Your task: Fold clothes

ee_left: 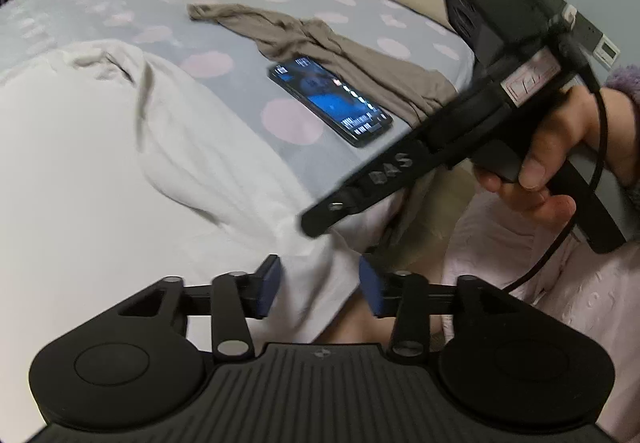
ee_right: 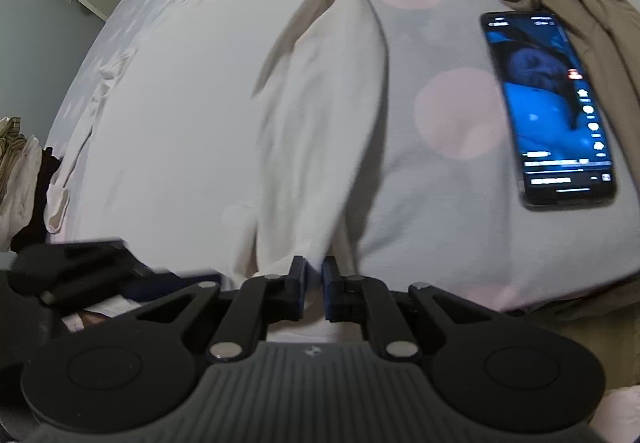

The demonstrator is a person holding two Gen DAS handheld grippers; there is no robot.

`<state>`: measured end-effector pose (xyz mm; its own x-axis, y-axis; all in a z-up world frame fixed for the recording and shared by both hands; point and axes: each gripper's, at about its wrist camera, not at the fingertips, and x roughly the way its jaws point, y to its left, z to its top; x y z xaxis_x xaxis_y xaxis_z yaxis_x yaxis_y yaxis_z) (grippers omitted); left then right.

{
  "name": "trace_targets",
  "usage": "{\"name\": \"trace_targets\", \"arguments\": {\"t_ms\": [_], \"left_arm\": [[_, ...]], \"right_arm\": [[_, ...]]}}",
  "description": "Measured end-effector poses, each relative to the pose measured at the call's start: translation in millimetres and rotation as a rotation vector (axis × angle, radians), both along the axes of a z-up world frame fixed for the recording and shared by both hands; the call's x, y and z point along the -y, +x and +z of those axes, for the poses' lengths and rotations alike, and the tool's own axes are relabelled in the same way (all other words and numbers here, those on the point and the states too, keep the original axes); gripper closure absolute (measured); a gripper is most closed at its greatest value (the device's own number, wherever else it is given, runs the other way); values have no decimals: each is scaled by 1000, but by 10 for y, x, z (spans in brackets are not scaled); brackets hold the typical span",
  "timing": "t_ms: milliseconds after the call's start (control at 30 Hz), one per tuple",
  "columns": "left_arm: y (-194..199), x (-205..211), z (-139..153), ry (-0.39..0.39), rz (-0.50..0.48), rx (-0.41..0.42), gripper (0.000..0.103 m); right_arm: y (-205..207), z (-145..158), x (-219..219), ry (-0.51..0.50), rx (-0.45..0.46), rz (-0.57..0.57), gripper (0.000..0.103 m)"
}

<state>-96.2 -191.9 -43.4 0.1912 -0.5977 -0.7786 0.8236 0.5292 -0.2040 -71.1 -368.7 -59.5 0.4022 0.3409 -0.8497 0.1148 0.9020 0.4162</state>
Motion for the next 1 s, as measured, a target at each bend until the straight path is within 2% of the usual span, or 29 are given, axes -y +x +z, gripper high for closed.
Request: {"name": "trace_targets", "arguments": {"t_ms": [133,267,400,433,567,700,867,933,1000], "left_arm": [[131,-139,24,14,82,3,59],[267,-188,0,17,130,-18,59],[293,-179,-25,27,131,-24,59],[291,-178,-36,33,129,-22,59],[304,-169,-87,55,126,-16,59],[339,-202,-97,64,143,-21,59],[371,-269,-77,75,166,1,59],[399,-311,-76,80,187,4,59],[438,-358,-82,84,212,-3,59]], "right_arm": [[-47,46,40,-58,9,-19,94],[-40,54,125,-172,19,-51,94],[-67,39,189,-240,25,-50,79],[-96,52,204,-248,38,-41,78],[-155,184,67,-300,136,29,78],[-184,267,-163,-282,217,156,76],[-168,181,-418,-272,207,269,74],[-151,127,-492,-269,192,291,63],[-117,49,-562,-294,174,304,59]]}}
